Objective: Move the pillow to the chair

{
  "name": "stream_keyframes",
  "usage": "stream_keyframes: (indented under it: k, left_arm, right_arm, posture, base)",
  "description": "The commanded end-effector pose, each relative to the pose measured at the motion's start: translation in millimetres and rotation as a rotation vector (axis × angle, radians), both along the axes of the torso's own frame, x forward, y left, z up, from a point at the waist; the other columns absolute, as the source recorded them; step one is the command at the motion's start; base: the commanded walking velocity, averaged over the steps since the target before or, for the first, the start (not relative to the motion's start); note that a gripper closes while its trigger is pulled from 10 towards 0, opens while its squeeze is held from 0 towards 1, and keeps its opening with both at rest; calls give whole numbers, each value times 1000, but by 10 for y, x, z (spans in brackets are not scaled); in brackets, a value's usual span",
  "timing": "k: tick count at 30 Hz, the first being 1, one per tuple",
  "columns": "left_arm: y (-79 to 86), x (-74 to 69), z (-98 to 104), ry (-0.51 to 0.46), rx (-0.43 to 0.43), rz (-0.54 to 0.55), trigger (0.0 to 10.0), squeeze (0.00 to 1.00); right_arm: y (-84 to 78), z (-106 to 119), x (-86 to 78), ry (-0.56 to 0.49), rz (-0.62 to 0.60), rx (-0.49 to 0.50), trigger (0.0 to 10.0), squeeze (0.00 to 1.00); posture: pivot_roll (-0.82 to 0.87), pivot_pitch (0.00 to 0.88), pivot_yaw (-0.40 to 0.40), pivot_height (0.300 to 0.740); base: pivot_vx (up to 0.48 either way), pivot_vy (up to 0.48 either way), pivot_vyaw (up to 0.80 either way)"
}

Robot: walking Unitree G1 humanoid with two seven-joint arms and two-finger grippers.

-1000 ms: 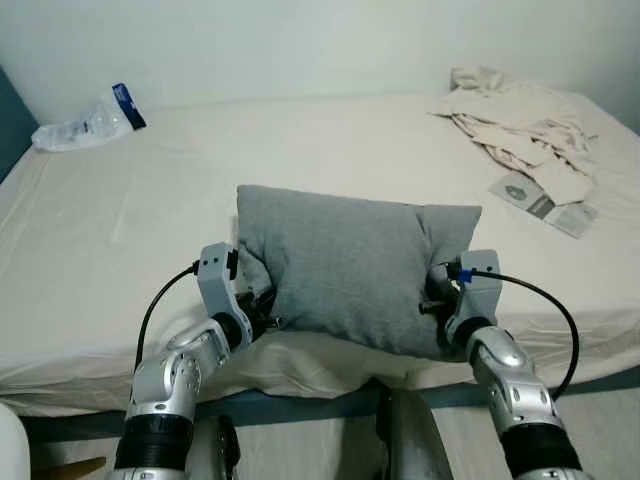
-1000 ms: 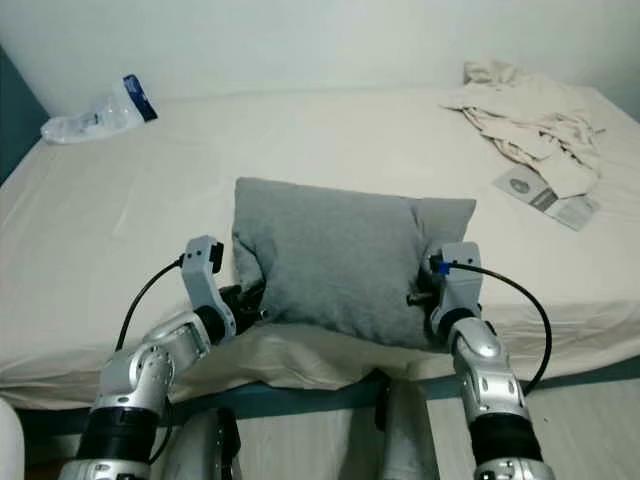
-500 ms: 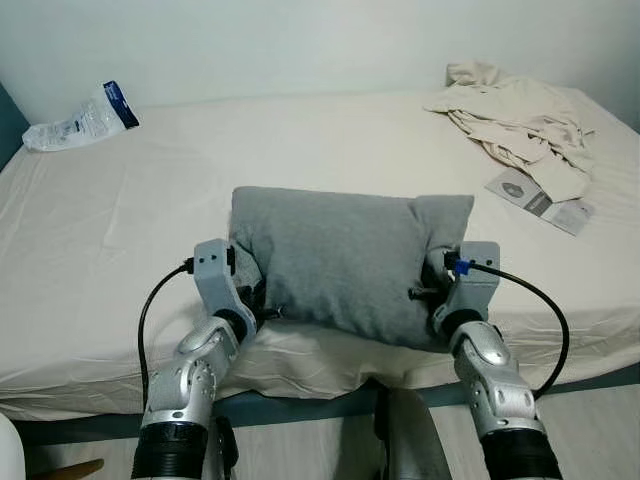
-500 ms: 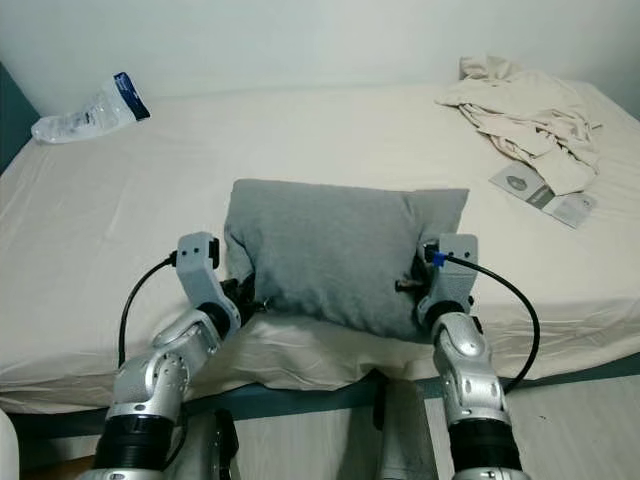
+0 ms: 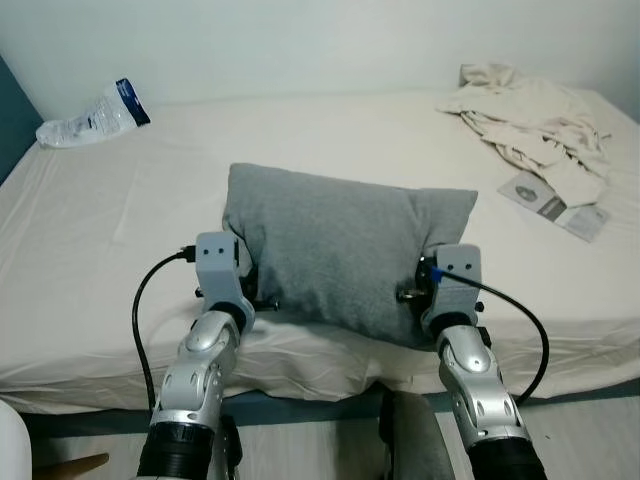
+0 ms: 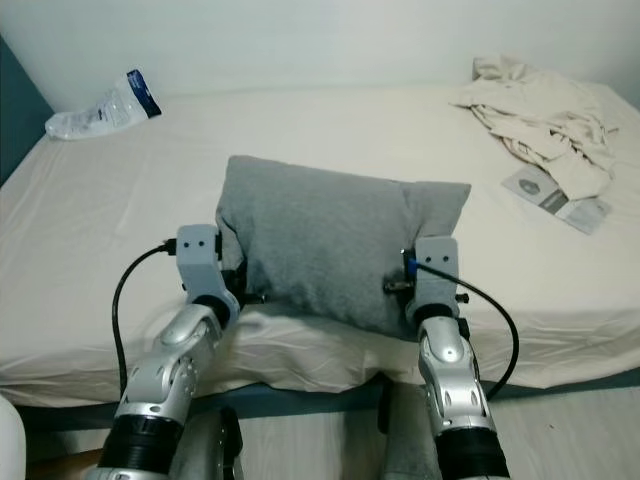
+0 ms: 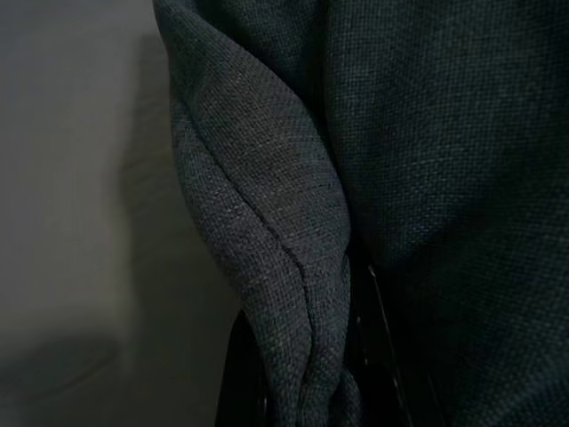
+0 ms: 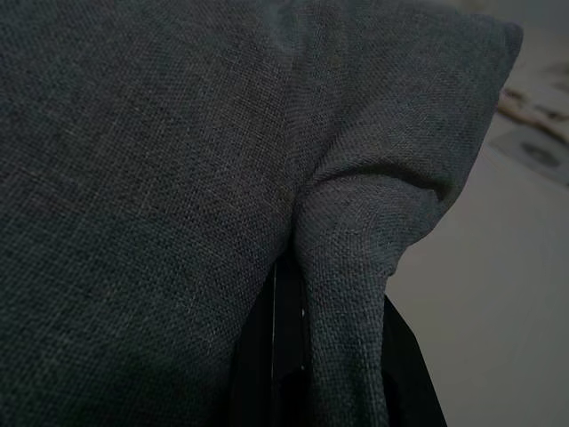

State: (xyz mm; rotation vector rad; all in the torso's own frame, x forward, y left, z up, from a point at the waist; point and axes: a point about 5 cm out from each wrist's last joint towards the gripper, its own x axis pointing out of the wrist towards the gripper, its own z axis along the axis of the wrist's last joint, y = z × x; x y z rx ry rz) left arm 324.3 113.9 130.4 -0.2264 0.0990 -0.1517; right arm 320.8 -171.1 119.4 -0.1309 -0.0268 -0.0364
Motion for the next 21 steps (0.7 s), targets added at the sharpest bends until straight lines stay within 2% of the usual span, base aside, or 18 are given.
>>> stream_keyframes:
  k: [1, 2, 6, 11, 12, 21]
  left_arm:
    - [-99, 6, 50, -41, -2, -9, 10000, 0]
    - [-64, 23, 45, -41, 1, 20, 10000, 0]
    - [-33, 35, 32, -43, 32, 28, 10000, 0]
    - [55, 37, 39, -98, 211, 6, 10000, 0]
    - [76, 30, 50, -127, 295, -18, 10000, 0]
    - [164, 31, -7, -126, 338, -19, 10000, 0]
  right_arm:
    - [149, 11, -15, -34, 63, -8, 10000, 0]
    - [185, 18, -20, -40, 111, 36, 10000, 0]
    - [220, 15, -18, -39, 156, 70, 10000, 0]
    - [261, 36, 18, -44, 186, 46, 10000, 0]
    - [261, 44, 26, -47, 187, 42, 10000, 0]
    - [228, 11, 31, -29, 184, 48, 10000, 0]
  posture:
    - [-37, 63, 5, 554]
    - [-33, 55, -2, 554]
    - [-30, 48, -3, 554]
    - [-29, 41, -7, 582]
    - [-29, 40, -8, 592]
    - [-32, 54, -10, 627]
  base:
    - [0, 0, 0]
    - [0, 0, 0]
    - [0, 0, 0]
    - [0, 0, 0]
    - [0, 0, 0]
    - [0, 0, 0]
